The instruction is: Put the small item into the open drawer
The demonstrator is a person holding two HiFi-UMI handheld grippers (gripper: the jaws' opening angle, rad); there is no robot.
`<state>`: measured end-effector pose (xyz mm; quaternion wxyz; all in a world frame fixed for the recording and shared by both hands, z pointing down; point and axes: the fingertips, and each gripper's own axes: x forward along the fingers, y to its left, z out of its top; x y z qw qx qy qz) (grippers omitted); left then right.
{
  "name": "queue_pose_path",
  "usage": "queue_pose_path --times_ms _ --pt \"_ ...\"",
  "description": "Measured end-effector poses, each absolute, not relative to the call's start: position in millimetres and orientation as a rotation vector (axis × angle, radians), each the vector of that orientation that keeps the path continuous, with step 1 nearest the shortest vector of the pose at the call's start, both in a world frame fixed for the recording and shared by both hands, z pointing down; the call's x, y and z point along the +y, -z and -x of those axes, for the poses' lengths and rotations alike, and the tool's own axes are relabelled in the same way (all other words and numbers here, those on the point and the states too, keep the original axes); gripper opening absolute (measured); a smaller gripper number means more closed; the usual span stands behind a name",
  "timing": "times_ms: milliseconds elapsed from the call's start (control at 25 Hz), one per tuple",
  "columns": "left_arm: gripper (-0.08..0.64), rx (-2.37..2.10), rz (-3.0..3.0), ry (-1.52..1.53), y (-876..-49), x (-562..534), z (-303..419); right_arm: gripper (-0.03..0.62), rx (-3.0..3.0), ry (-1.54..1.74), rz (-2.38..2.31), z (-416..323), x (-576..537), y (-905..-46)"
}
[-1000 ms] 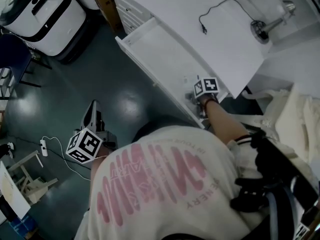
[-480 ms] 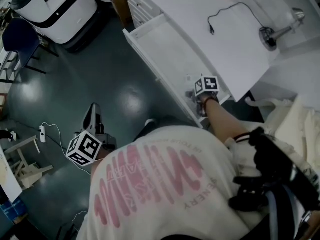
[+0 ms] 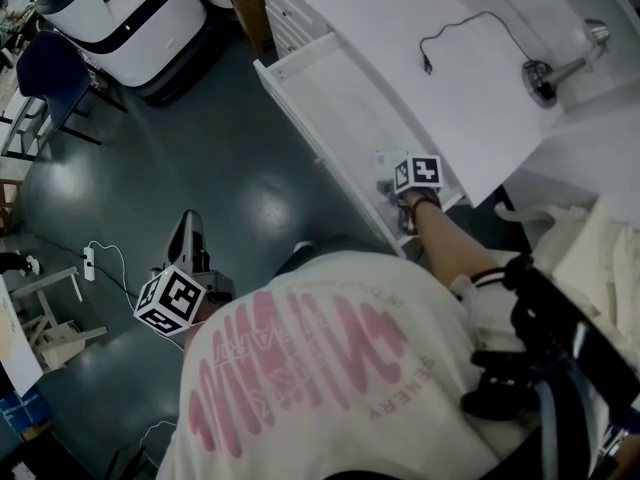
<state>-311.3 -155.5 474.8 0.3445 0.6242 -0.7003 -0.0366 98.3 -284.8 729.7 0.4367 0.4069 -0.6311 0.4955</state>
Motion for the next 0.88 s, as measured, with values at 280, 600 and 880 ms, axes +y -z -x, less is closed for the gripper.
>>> queue_pose_path --times_ms 280,600,880 --pt "0.029 -1.830 -1.619 0.094 -473.5 -149.9 314.3 0.337 -1.567 -1.200 -1.012 -99.9 -285.7 -729.8" --pt "0.029 -1.835 -1.611 0.095 -473.6 -145.6 314.0 0.337 -1.573 -1.158 -0.994 -99.9 -285.7 -732.1" --pt "0.029 -1.830 -1.624 0.093 -472.7 -149.9 311.1 0.337 -1.579 -1.160 -0.989 -100.2 -287.0 -732.6"
